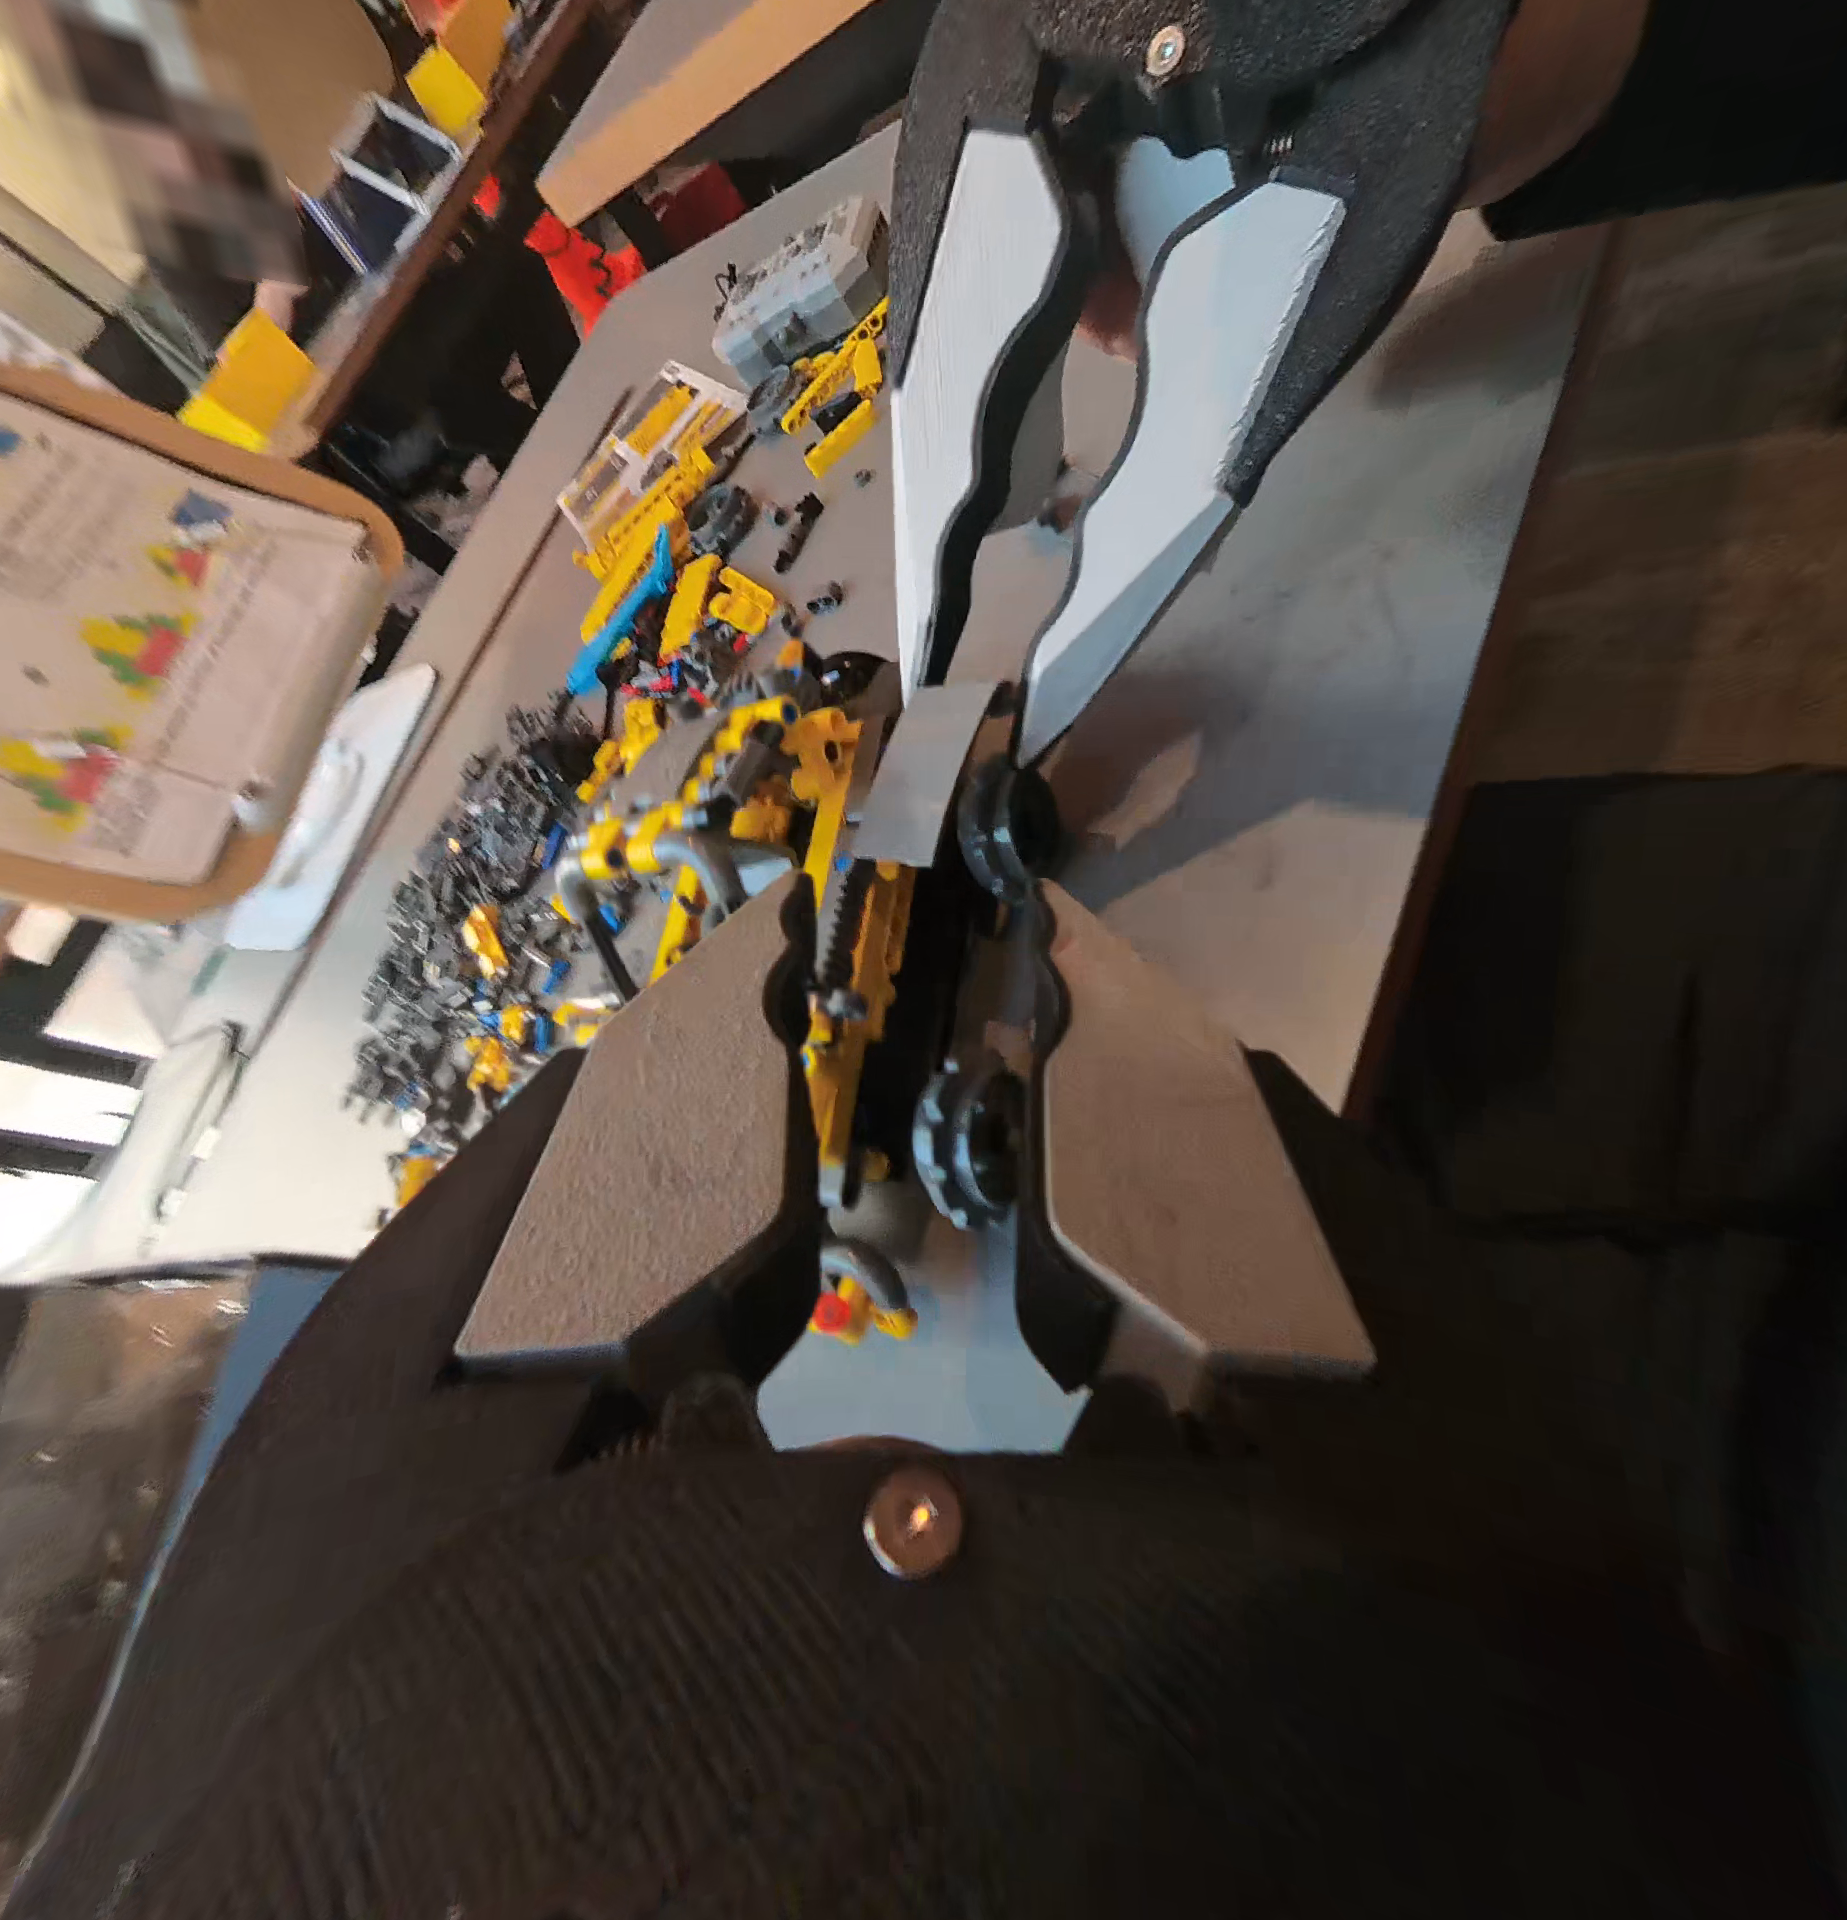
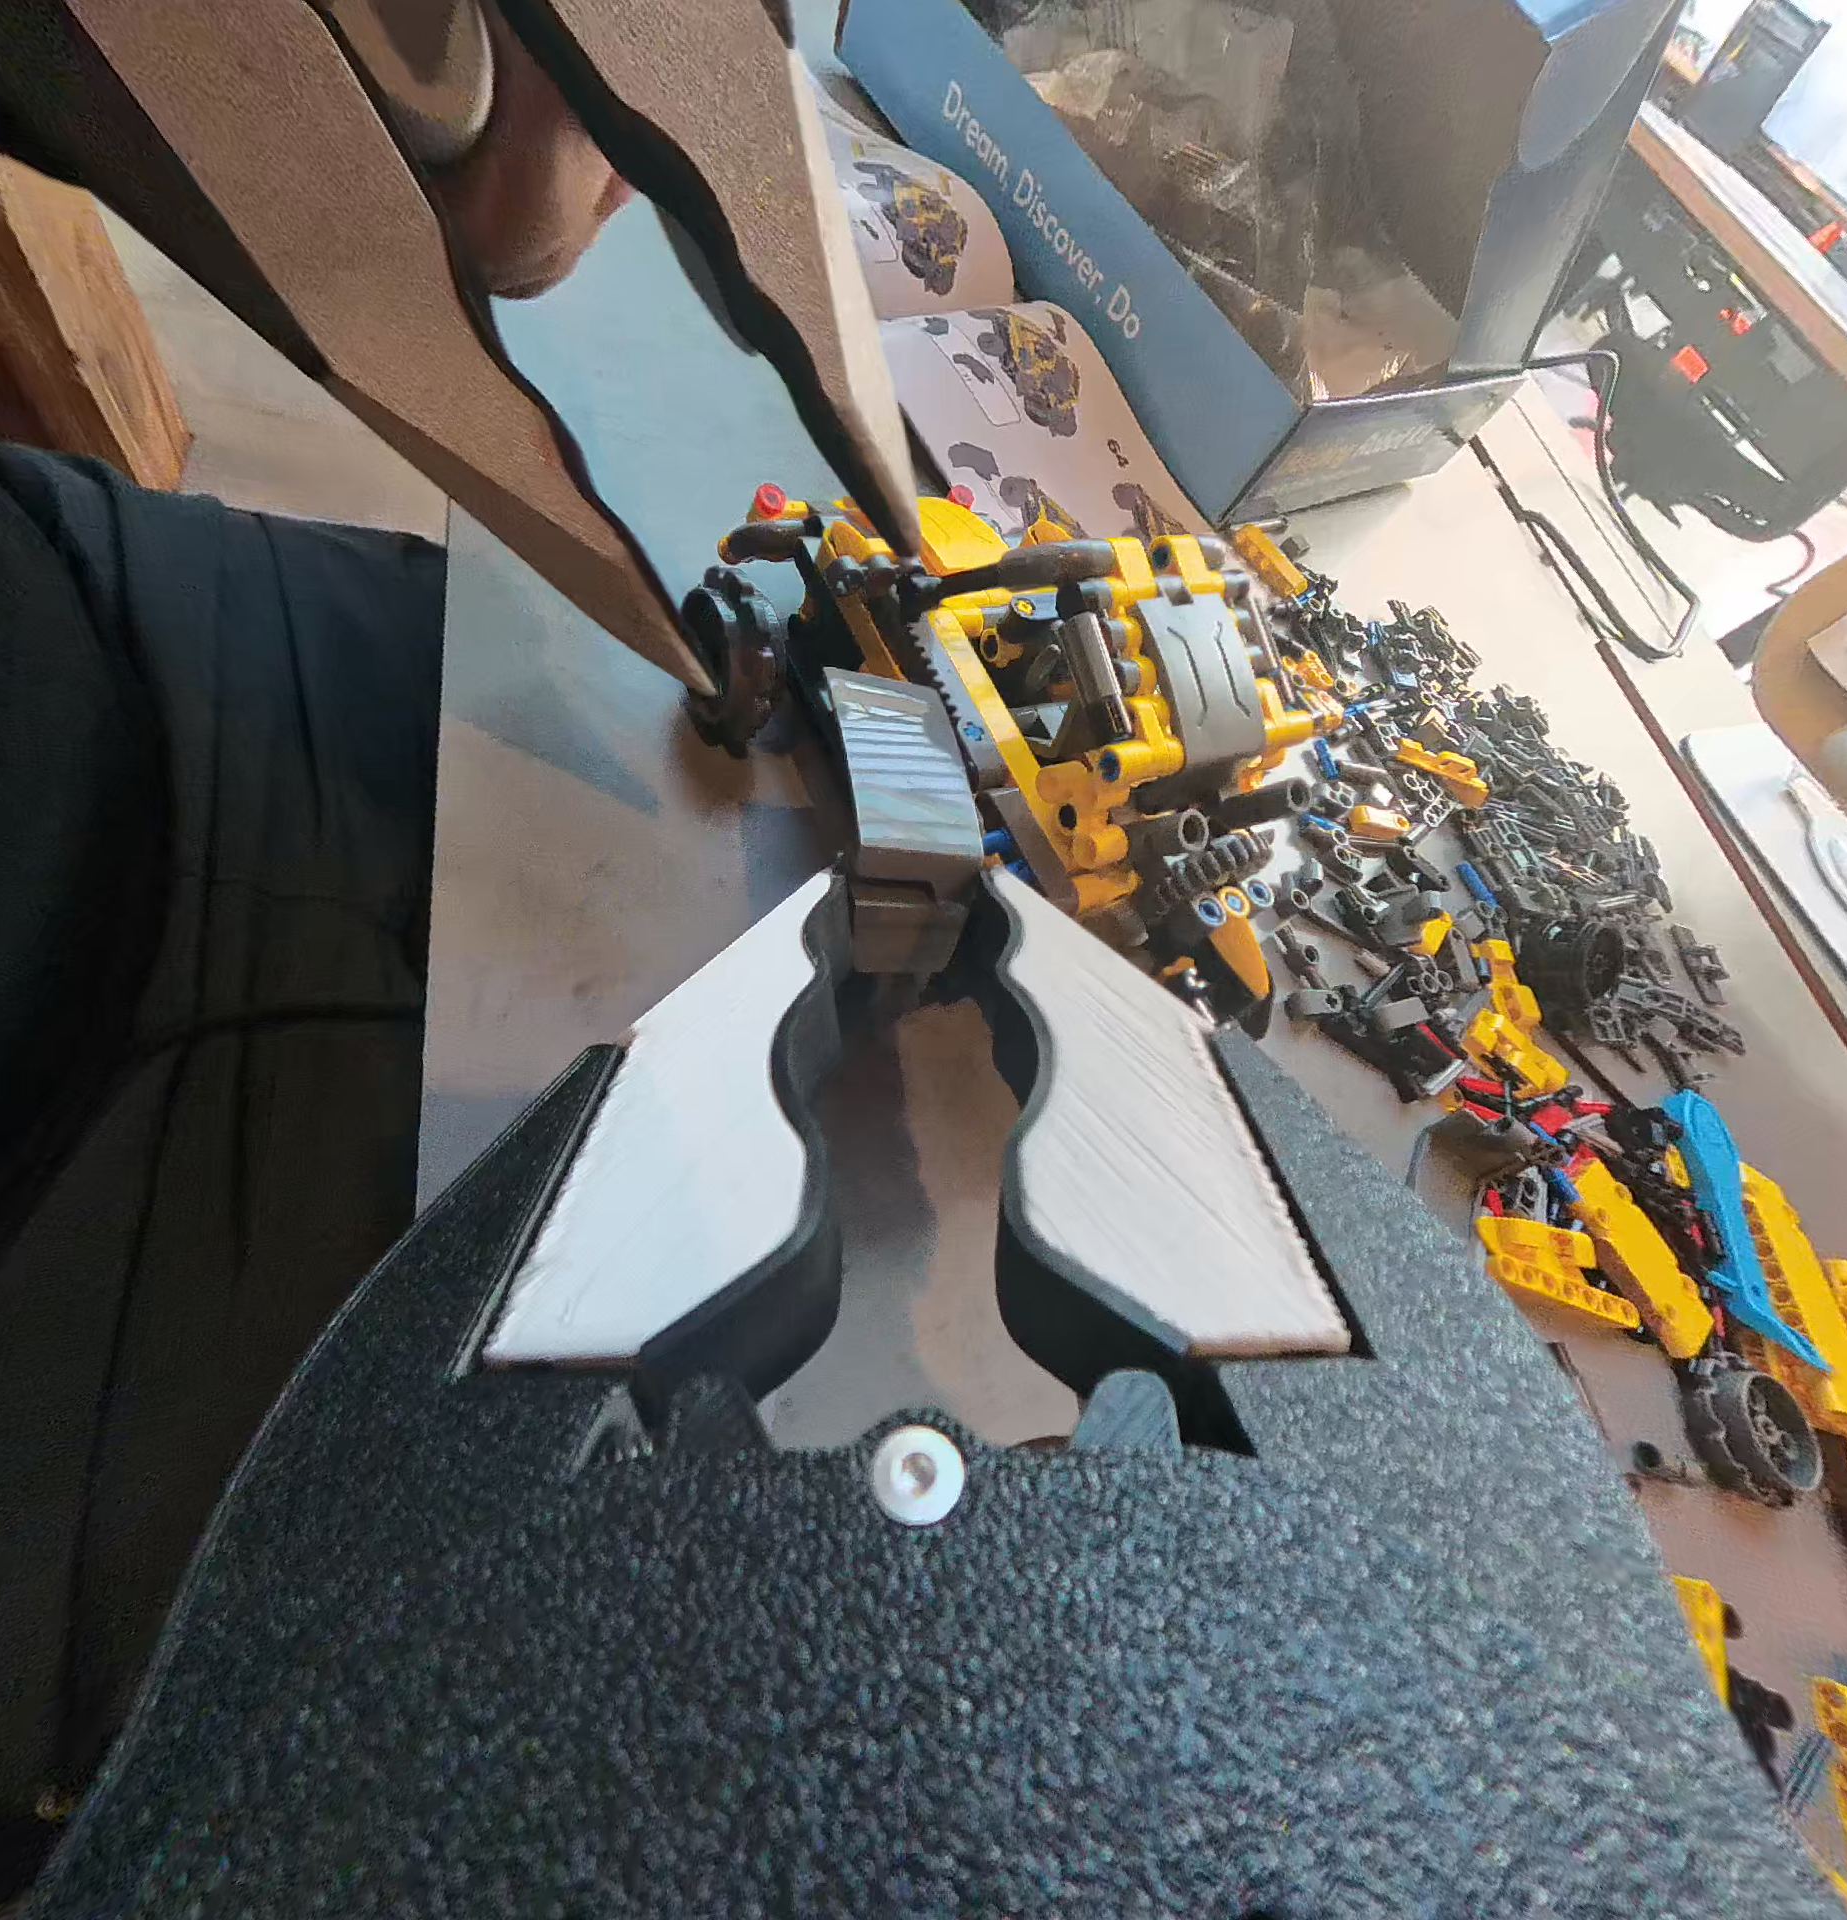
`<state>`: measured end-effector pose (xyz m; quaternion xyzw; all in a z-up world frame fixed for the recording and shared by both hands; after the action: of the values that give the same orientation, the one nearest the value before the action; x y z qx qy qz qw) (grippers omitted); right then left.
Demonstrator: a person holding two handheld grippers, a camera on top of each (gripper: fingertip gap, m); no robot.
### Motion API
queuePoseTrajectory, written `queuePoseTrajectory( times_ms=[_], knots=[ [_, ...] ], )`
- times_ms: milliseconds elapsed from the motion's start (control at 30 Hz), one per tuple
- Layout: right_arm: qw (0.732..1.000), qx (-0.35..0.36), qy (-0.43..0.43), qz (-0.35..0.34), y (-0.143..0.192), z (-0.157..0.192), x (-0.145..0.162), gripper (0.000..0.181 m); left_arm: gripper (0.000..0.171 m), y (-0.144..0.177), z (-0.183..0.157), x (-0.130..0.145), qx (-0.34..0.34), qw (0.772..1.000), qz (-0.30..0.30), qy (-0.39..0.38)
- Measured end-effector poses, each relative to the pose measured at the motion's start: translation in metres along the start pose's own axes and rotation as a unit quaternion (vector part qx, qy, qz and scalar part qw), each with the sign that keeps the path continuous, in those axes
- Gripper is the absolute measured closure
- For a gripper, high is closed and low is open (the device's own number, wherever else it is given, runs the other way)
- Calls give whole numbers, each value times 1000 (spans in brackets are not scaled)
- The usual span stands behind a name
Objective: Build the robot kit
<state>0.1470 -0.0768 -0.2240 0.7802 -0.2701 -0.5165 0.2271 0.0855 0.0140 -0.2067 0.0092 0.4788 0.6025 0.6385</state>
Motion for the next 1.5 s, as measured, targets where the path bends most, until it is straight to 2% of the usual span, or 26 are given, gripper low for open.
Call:
queuePoseTrajectory(
  times_ms=[100,167,267,367,500,567,633,733,800,933,1000,1067,1133,1200,1333,1500],
  knots=[
    [1000,4,10,-12,0,0,6,160,149,-11,-1,-11,-37,997,10,-64],
    [1000,-1,16,-21,0,0,7,160,150,-19,-4,-13,-47,994,25,-93],
    [999,-7,11,-40,-1,-4,8,163,152,-27,-6,-13,-49,992,34,-111],
    [998,-10,2,-58,0,-7,7,160,166,-30,-3,-12,-61,989,43,-127],
    [999,3,-22,-35,-2,-10,9,158,171,-29,-2,-17,-90,985,42,-139],
    [999,17,-48,3,-2,-7,10,145,171,-31,-1,-17,-108,982,55,-147],
    [997,51,-45,25,0,-3,9,140,171,-30,-1,-18,-106,983,60,-141],
    [991,132,-12,32,7,3,0,164,171,-29,-6,-20,-107,982,59,-146],
    [983,178,18,39,10,7,-5,173,171,-29,-9,-22,-123,978,57,-157],
    [961,261,70,64,8,9,-5,175,171,-27,-11,-23,-140,975,42,-167],
    [945,306,104,56,11,12,-6,176,170,-22,-15,-23,-104,984,20,-141],
    [935,324,132,56,11,16,-4,176,153,-13,-15,-23,-27,997,-7,-69],
    [935,328,129,35,14,20,-7,176,143,-4,-7,-21,29,999,-19,8],
    [929,345,134,12,20,23,-13,177,142,2,1,-19,63,996,-25,53],
    [929,345,132,-1,21,26,-19,177,139,5,-6,-20,182,975,-44,119],
    [931,343,128,0,19,32,-19,177,135,1,-14,-20,240,957,-68,147]
  ],
)
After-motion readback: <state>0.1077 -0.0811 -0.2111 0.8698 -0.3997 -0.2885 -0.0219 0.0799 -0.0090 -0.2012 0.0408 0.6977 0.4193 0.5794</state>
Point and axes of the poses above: each gripper's, where its closed fingertips meet, y back along the fingers, x out of its underside, z = x × y across the jaws, the point moved 5 cm from there along y, back along the fingers, and after that the axes turned 13 degrees about z, right-handed, at the moved point
